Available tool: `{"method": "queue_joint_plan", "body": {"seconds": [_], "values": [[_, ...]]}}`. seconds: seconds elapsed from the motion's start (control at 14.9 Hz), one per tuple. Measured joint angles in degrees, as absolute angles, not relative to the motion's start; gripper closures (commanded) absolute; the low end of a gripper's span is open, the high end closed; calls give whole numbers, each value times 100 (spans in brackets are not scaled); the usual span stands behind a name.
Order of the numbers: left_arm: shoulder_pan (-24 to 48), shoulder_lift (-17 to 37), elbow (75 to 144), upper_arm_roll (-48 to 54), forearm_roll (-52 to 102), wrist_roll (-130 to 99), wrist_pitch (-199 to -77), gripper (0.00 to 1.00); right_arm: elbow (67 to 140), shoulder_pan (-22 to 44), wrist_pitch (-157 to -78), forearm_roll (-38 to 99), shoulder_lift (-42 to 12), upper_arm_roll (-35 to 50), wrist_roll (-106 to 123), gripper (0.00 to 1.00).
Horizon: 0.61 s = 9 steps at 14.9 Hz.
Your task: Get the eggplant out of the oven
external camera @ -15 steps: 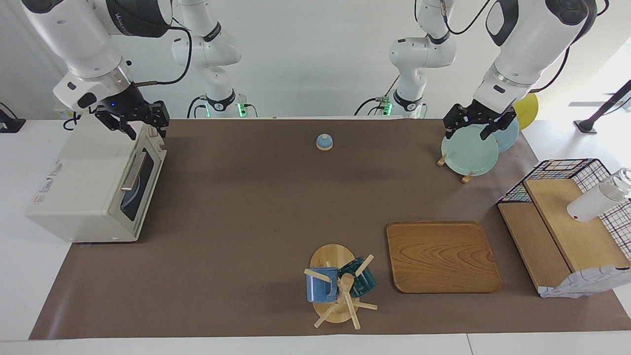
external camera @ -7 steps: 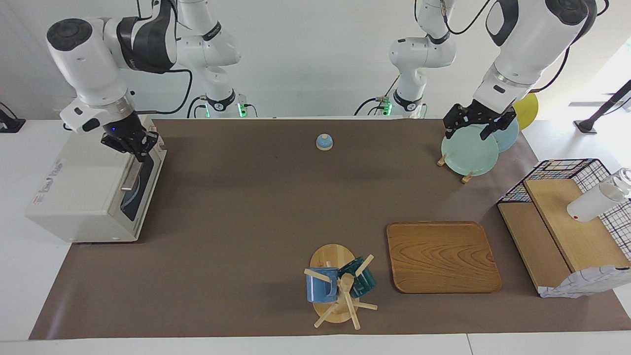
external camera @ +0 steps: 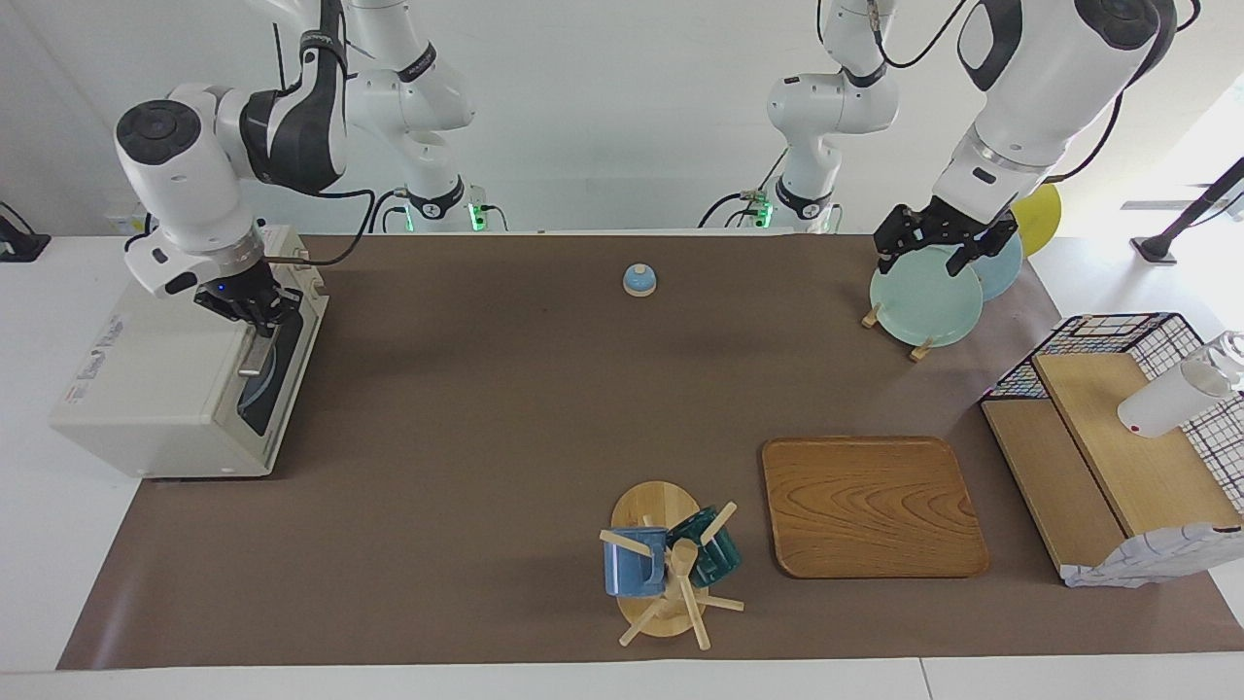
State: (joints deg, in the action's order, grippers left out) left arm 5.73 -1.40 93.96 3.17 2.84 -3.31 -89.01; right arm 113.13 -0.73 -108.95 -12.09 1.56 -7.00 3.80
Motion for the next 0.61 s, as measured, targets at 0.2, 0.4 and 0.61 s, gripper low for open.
{"method": "queue_joint_plan", "body": {"seconds": [0.2, 0.4, 0.61], "values": [[573, -140, 9396, 317, 284, -331, -8901, 0, 11441, -74, -11033, -1230, 153, -701, 380, 100], [573, -140, 9396, 317, 284, -331, -8901, 0, 11453, -75, -11047, -1230, 162, -701, 380, 100], [573, -140, 9396, 317, 284, -331, -8901, 0, 11578, -69, -11199, -1230, 214, -681, 380, 100]]}}
